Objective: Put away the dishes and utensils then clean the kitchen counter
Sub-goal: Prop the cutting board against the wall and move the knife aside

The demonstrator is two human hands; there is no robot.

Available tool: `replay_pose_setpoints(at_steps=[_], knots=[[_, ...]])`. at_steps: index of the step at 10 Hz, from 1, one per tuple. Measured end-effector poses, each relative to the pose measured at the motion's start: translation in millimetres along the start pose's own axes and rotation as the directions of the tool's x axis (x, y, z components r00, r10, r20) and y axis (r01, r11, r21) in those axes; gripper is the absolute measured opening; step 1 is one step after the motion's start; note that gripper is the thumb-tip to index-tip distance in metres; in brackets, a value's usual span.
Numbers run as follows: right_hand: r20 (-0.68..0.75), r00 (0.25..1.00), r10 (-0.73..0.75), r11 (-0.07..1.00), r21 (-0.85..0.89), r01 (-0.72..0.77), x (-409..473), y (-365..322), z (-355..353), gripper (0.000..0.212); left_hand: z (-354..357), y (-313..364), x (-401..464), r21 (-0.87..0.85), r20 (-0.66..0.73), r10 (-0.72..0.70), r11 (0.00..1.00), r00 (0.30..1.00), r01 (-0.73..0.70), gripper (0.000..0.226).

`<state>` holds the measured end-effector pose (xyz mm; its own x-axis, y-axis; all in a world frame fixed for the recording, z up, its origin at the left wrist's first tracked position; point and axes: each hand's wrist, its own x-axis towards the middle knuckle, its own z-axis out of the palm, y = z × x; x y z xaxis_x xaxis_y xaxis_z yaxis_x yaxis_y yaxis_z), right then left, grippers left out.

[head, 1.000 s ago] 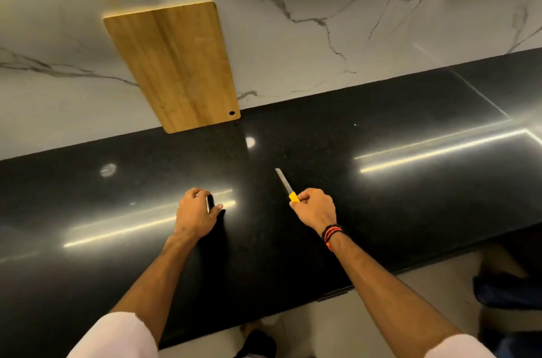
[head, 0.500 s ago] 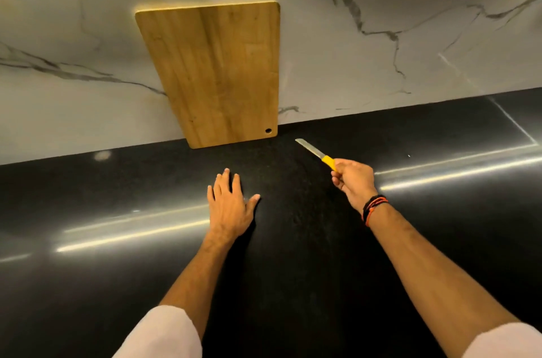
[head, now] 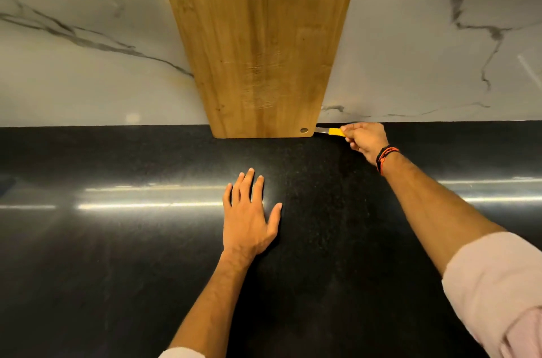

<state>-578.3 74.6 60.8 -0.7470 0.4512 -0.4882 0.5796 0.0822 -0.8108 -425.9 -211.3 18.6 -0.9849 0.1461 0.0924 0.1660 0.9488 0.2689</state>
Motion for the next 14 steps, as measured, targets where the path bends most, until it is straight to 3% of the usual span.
replay_pose_setpoints(at_steps=[2,5,9,10,11,12,13,14], knots=[[-0.177,0.98,-0.096,0.992,-0.093,0.08,3.7,-0.7,14.0,0.054,-0.4,0.2,0.0,-0.003,0.02,-0.009,1.0,1.0,0.009,0.071],[-0.177,0.97,-0.167,0.984,-0.083,0.155,-8.5,4.0,17.0,0.051,0.4,-0.7,0.6,-0.009,0.012,-0.009,1.0,1.0,0.009,0.072],[-0.107,0.976,-0.19,0.982,-0.017,0.19,-18.8,9.8,19.0,0.073,2.0,-1.4,-0.3,-0.01,-0.006,-0.002,1.0,1.0,0.002,0.071],[-0.1,0.945,-0.31,0.937,-0.199,0.286,-46.8,22.4,19.0,0.073,1.9,-1.5,-0.7,-0.016,-0.018,0.011,1.0,1.0,-0.011,0.071],[0.065,0.869,-0.491,0.754,-0.468,0.461,-95.2,54.3,19.6,0.066,0.2,-2.9,-2.1,-0.031,-0.009,0.018,0.999,1.0,-0.019,0.071],[0.176,0.823,-0.54,0.601,-0.604,0.524,-133.5,85.1,16.5,0.055,-6.3,-7.2,-1.2,-0.083,0.038,0.018,0.996,0.999,-0.015,0.075],[0.216,0.815,-0.538,0.578,-0.609,0.543,-148.4,93.0,10.7,0.053,-27.5,-15.0,-6.4,-0.176,0.106,-0.012,0.984,0.994,0.031,0.075],[0.252,0.818,-0.516,0.578,-0.602,0.55,-155.6,86.9,12.5,0.053,-51.7,-32.6,-28.4,-0.255,0.102,-0.135,0.954,0.986,0.157,0.067]])
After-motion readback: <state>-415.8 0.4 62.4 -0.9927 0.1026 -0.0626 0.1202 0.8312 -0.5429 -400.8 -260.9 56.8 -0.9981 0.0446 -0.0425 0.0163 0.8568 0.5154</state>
